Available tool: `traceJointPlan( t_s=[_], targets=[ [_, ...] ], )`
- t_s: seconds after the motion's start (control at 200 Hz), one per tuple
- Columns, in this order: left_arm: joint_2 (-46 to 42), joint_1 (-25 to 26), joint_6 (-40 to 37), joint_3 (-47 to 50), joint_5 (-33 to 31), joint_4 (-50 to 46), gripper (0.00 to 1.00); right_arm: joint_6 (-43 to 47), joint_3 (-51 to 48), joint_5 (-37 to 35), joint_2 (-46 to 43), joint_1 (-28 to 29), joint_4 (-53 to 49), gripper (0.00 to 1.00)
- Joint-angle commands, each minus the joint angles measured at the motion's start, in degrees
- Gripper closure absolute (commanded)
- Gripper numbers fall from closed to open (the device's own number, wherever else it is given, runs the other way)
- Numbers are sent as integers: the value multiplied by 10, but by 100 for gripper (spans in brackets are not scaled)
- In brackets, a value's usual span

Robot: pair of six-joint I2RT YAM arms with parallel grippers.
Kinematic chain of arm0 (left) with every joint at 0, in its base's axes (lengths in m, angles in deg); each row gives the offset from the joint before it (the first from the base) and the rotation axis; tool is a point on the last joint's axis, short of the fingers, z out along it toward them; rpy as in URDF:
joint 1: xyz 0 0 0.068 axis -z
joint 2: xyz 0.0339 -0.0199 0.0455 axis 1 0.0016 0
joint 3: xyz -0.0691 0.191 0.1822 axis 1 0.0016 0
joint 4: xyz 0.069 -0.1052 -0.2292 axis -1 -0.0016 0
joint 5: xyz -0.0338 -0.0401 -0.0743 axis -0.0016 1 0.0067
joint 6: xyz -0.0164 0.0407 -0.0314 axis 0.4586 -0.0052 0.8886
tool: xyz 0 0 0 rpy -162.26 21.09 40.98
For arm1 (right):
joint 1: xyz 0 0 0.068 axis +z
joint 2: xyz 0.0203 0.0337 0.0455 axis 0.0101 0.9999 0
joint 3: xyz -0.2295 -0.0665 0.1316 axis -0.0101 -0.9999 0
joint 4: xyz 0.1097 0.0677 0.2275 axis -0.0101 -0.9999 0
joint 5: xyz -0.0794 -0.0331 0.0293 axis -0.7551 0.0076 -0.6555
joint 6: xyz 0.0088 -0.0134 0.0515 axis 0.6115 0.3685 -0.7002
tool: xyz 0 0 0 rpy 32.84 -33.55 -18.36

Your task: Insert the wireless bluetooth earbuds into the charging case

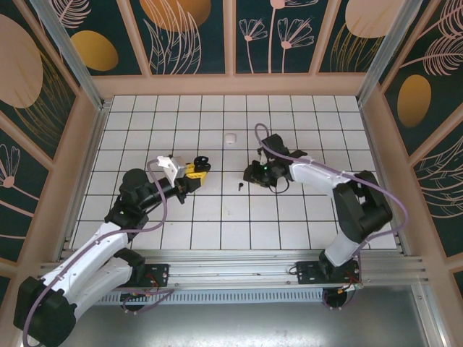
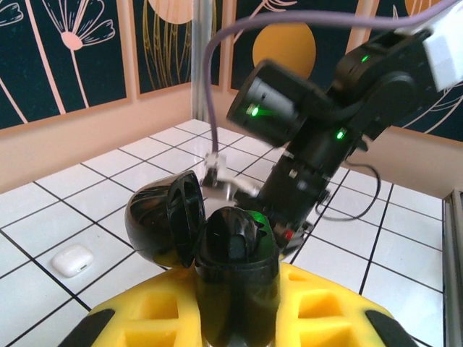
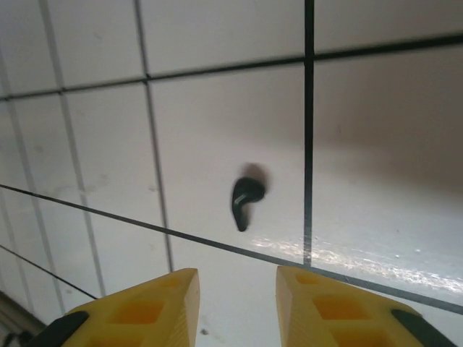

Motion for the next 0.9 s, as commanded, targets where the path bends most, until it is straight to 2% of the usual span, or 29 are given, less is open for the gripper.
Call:
traceJointPlan(
  t_s=[0.0,0.265,0.896],
  targets=[
    [-16,0,13,10,-7,6,89,-1,26,-32,32,17,-6,64],
    [-29,1,11,23,-9,7,89,6,70,-76,88,48,-43,64],
    [-36,1,-3,23,-8,-6,89,9,152,-129,160,74,-103,68]
  ],
)
